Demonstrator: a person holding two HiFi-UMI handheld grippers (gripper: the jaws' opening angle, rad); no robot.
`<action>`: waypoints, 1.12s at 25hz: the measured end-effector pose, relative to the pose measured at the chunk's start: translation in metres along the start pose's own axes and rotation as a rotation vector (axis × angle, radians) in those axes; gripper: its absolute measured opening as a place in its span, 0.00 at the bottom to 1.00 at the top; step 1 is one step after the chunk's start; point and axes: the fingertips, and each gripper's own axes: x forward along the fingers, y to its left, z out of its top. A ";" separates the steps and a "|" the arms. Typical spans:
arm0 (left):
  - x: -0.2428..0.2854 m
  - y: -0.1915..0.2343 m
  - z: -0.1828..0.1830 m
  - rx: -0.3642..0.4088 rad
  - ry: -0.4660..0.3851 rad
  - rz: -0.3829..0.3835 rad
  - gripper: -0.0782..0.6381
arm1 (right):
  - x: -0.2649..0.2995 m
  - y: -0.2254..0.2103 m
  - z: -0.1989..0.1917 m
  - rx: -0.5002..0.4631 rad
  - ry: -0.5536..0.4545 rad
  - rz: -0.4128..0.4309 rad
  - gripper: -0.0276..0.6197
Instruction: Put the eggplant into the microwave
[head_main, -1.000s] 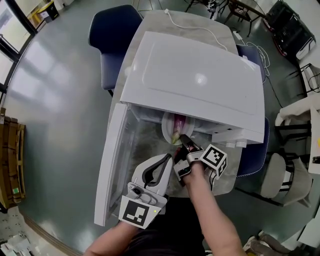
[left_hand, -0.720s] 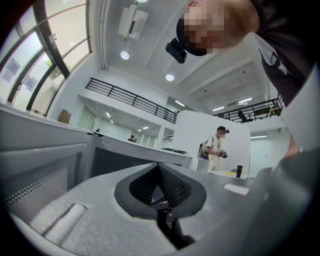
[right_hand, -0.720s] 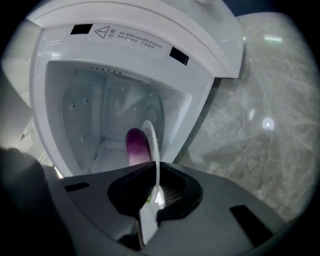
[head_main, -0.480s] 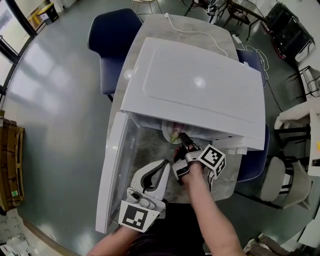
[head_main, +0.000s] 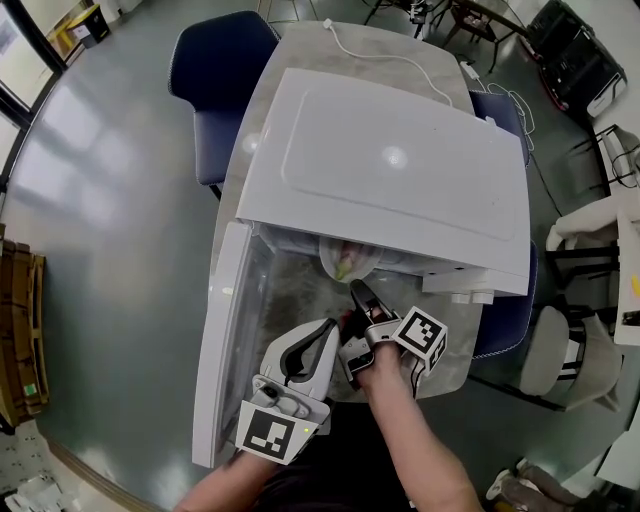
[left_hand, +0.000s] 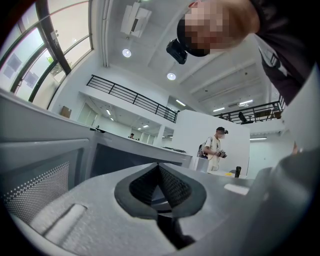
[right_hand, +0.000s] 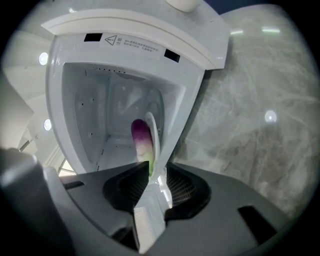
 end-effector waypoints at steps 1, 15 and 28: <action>0.000 0.000 0.000 -0.001 0.002 -0.001 0.12 | 0.001 -0.001 -0.003 0.008 0.004 -0.002 0.21; -0.003 0.008 -0.002 -0.002 -0.007 0.006 0.12 | 0.031 0.018 0.015 0.017 -0.054 0.067 0.05; 0.000 0.006 -0.007 -0.009 0.002 0.001 0.12 | 0.054 0.033 0.044 -0.061 -0.091 0.107 0.05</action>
